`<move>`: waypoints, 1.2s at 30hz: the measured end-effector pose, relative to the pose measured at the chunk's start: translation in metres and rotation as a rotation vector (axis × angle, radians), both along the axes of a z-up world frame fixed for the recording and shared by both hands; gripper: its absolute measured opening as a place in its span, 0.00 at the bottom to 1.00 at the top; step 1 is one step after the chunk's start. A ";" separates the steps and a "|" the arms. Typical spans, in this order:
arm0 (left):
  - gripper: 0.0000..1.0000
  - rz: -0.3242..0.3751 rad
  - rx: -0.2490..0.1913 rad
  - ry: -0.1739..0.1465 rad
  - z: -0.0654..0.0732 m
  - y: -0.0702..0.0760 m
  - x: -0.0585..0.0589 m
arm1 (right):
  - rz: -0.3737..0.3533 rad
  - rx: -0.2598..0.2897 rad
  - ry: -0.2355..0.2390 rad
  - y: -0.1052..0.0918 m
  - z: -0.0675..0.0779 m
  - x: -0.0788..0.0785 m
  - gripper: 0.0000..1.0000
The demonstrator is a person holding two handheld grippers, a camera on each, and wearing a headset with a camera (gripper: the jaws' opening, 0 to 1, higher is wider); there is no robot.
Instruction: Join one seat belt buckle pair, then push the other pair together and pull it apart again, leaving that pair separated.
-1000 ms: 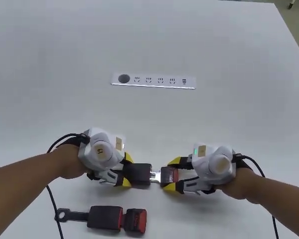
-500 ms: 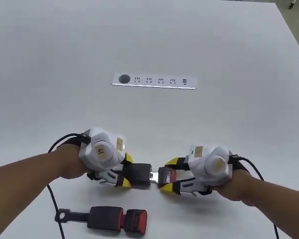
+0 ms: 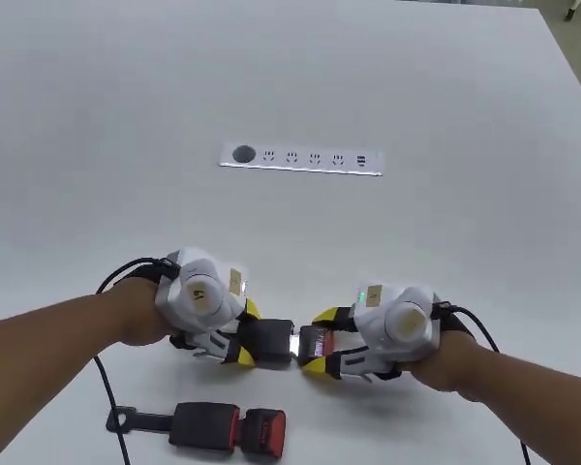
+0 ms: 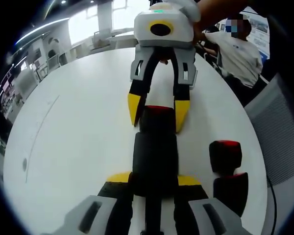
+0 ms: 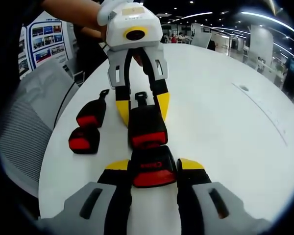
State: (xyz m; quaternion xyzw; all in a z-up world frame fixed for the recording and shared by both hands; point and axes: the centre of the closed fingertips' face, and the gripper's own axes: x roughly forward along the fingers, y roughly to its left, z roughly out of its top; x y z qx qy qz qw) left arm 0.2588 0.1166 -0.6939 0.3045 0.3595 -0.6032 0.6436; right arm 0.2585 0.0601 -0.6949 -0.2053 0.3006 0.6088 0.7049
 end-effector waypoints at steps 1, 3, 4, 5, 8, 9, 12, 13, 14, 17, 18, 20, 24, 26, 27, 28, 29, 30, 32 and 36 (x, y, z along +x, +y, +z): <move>0.32 0.000 0.000 0.000 0.000 0.000 0.000 | 0.001 -0.002 0.000 0.000 0.000 0.000 0.33; 0.32 -0.004 0.003 -0.002 0.000 -0.001 0.000 | 0.002 -0.005 -0.001 0.000 0.000 0.001 0.33; 0.32 -0.004 0.005 -0.002 0.000 -0.001 -0.001 | 0.003 -0.005 -0.002 0.000 0.000 0.001 0.34; 0.32 -0.004 0.006 -0.002 0.000 -0.001 0.000 | 0.003 -0.006 -0.002 0.000 -0.001 0.002 0.34; 0.32 -0.003 0.005 -0.002 0.000 -0.001 0.000 | 0.004 -0.009 -0.005 0.000 0.001 0.001 0.34; 0.32 -0.005 0.007 -0.002 0.000 -0.001 0.000 | 0.005 -0.011 -0.005 0.000 0.001 0.001 0.34; 0.32 -0.011 0.012 -0.004 0.000 -0.001 0.000 | 0.010 -0.014 -0.008 0.000 0.001 0.002 0.34; 0.32 -0.012 0.012 -0.004 0.000 -0.001 -0.001 | 0.010 -0.014 -0.008 0.000 0.001 0.002 0.34; 0.32 -0.011 0.012 -0.004 0.000 -0.001 -0.001 | 0.012 -0.015 -0.009 0.000 0.001 0.002 0.34; 0.32 -0.012 0.014 -0.004 0.001 0.000 -0.001 | 0.016 -0.018 -0.012 0.000 0.001 0.001 0.34; 0.32 -0.012 0.013 -0.004 0.001 0.000 -0.001 | 0.017 -0.018 -0.012 0.000 0.001 0.001 0.34; 0.32 -0.014 0.011 -0.005 0.001 -0.001 -0.001 | 0.018 -0.017 -0.013 0.000 0.002 0.001 0.34; 0.33 -0.013 0.011 -0.005 0.001 0.000 -0.001 | 0.022 -0.015 -0.014 0.001 0.003 0.000 0.34; 0.33 -0.013 0.014 -0.005 0.001 0.000 0.000 | 0.022 -0.013 -0.014 0.001 0.003 0.000 0.34; 0.33 -0.013 0.014 -0.005 0.001 0.000 0.000 | 0.023 -0.013 -0.014 0.001 0.003 0.000 0.34; 0.33 -0.013 0.014 -0.005 0.001 0.001 0.000 | 0.024 -0.012 -0.014 0.001 0.002 0.000 0.34; 0.33 -0.014 0.014 -0.006 0.001 0.000 0.000 | 0.022 -0.011 -0.012 0.001 0.002 0.001 0.34; 0.33 -0.014 0.014 -0.006 0.002 0.000 0.000 | 0.021 -0.010 -0.011 0.000 0.002 0.001 0.34; 0.33 -0.014 0.016 -0.006 0.001 0.000 0.000 | 0.020 -0.007 -0.012 0.000 0.002 0.001 0.34; 0.33 -0.011 0.018 -0.005 -0.001 0.002 0.001 | 0.024 -0.006 -0.012 -0.001 0.004 0.000 0.34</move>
